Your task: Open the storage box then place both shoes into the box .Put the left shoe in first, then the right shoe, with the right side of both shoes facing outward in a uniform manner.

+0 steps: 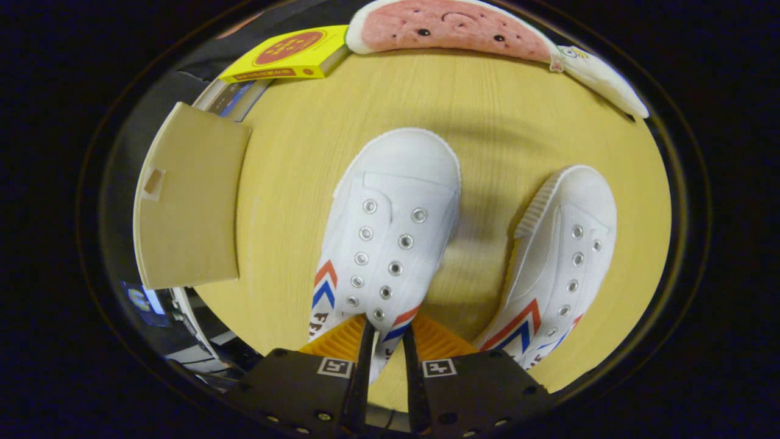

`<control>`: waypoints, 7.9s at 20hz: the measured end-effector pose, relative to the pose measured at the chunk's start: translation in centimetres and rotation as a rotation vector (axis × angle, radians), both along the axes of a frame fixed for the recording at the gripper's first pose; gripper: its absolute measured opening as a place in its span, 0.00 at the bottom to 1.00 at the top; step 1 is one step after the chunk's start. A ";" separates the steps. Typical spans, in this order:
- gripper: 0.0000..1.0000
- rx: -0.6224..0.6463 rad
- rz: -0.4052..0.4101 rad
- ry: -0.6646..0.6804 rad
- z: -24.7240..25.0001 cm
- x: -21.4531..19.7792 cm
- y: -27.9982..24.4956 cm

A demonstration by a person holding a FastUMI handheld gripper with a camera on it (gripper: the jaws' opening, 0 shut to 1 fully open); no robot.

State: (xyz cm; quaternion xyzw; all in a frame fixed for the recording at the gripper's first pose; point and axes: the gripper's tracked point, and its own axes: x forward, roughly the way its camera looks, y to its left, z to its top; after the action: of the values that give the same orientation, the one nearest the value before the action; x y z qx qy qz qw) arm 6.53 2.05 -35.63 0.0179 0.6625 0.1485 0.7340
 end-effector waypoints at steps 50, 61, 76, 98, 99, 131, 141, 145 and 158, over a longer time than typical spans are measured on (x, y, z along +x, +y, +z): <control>0.00 -0.049 0.178 -0.121 5.3 -0.4 38.1; 0.45 0.077 0.223 -0.134 10.3 -4.0 37.0; 0.97 0.110 0.086 -0.332 18.8 -6.1 10.9; 0.77 -0.128 -0.208 -0.101 1.7 -0.1 -13.4; 0.67 -0.105 -0.210 -0.095 0.9 0.0 -12.9; 0.01 0.267 0.026 -0.334 24.8 0.1 12.7; 0.01 0.172 0.049 -0.290 19.1 0.8 28.2; 0.01 0.053 0.037 -0.313 15.3 0.3 28.7; 0.01 -0.082 -0.022 -0.296 10.7 1.4 30.5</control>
State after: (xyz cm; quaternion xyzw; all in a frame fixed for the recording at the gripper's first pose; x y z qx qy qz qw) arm 7.91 32.55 -24.94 -0.0270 0.5521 0.1146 0.8254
